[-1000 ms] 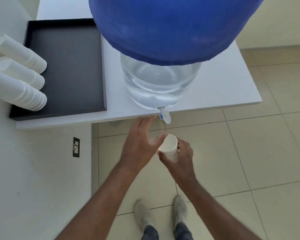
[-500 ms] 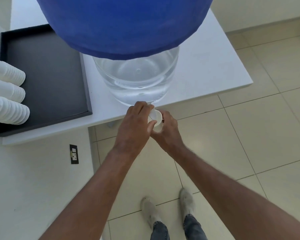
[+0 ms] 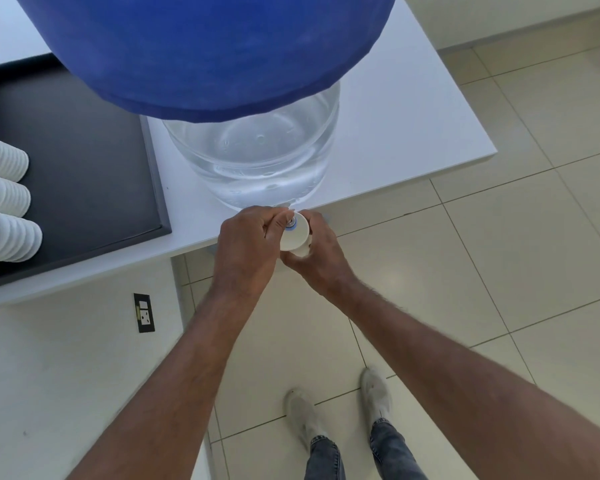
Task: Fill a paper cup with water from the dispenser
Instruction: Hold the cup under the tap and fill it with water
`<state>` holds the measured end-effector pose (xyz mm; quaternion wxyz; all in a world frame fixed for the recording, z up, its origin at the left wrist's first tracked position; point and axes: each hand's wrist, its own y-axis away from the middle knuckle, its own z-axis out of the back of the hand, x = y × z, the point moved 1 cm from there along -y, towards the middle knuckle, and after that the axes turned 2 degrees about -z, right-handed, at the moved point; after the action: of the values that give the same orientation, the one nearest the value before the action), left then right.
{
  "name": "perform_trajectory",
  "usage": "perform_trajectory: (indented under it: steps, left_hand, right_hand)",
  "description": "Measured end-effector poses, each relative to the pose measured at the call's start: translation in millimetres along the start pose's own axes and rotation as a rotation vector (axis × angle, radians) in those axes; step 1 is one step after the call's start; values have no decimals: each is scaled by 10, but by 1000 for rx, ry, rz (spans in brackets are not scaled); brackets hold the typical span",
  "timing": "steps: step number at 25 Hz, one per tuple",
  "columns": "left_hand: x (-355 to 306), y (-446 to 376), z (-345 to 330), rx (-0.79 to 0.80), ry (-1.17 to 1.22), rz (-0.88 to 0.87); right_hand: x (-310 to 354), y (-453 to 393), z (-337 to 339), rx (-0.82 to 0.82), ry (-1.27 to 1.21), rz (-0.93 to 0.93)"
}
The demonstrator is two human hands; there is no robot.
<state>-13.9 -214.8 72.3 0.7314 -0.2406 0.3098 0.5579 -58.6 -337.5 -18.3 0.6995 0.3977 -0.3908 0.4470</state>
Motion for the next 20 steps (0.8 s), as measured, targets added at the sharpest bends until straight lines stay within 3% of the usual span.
perform_trajectory:
  steps: [20]
  left_hand:
    - [63, -66, -37, -29, 103, -11]
  right_hand:
    - [-8, 24, 79, 48, -148, -36]
